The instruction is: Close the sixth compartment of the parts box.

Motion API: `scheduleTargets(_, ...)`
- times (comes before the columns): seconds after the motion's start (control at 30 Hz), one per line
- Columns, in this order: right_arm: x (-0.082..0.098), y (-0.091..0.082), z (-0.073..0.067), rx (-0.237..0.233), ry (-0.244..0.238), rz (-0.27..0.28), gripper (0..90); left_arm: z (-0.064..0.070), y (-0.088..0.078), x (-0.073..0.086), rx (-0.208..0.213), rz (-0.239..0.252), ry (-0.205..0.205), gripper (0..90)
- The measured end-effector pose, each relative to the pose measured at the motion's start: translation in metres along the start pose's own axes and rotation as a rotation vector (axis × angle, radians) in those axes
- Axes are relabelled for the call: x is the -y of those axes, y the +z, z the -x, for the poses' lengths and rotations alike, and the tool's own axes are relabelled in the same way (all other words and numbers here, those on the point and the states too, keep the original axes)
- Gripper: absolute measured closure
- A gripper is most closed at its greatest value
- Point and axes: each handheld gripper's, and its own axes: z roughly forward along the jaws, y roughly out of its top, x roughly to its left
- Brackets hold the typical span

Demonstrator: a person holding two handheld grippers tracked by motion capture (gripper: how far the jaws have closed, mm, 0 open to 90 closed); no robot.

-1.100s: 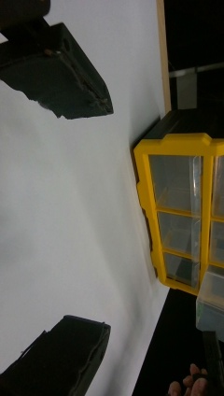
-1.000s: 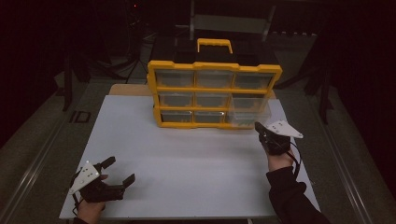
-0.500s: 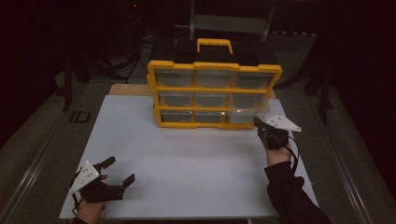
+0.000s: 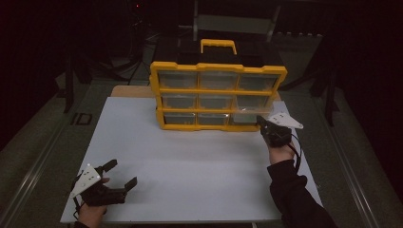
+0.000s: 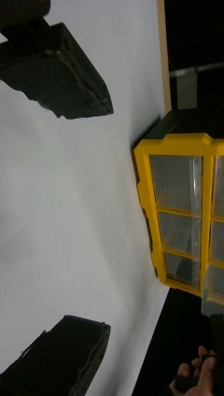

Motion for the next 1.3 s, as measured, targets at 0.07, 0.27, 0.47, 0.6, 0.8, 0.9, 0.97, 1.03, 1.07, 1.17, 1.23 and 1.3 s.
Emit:
scheduleTargets(0.07,0.0,0.001,0.0,0.001,0.002,-0.002,90.0,0.0,0.0,0.0,0.0,0.0,0.0,0.0)
scheduleTargets(0.27,-0.002,0.006,0.001,0.0,0.004,-0.006,90.0,0.0,0.0,0.0,-0.001,0.0,0.0,0.0)
scheduleTargets(0.47,-0.003,0.01,0.002,0.003,0.005,-0.007,90.0,0.0,0.0,0.0,0.0,-0.001,0.002,0.0)
scheduleTargets(0.6,-0.004,0.012,0.003,0.005,0.005,-0.008,90.0,0.0,-0.001,0.0,0.0,-0.001,0.004,0.0)
scheduleTargets(0.8,-0.005,0.016,0.004,0.006,0.009,-0.011,90.0,-0.001,-0.001,0.0,0.0,0.001,0.002,0.0)
scheduleTargets(0.9,-0.006,0.017,0.004,0.007,0.008,-0.012,90.0,-0.001,-0.001,0.0,0.0,0.0,0.002,0.0)
scheduleTargets(0.97,-0.006,0.018,0.004,0.007,0.009,-0.012,90.0,-0.001,-0.001,0.0,0.0,0.0,0.002,0.0)
scheduleTargets(1.03,-0.007,0.019,0.005,0.007,0.01,-0.013,90.0,0.0,-0.001,0.0,0.0,-0.001,0.001,0.0)
scheduleTargets(1.07,-0.007,0.019,0.005,0.008,0.011,-0.012,90.0,0.0,0.0,0.0,-0.001,-0.001,0.001,0.0)
scheduleTargets(1.17,-0.008,0.021,0.005,0.009,0.007,-0.015,90.0,0.0,0.0,0.0,-0.001,-0.002,0.002,0.0)
scheduleTargets(1.23,-0.008,0.022,0.006,0.008,0.007,-0.016,90.0,0.0,-0.001,0.0,-0.001,-0.002,0.002,0.0)
scheduleTargets(1.3,-0.009,0.023,0.006,0.009,0.008,-0.016,90.0,0.0,-0.001,0.0,-0.002,-0.001,0.001,0.0)
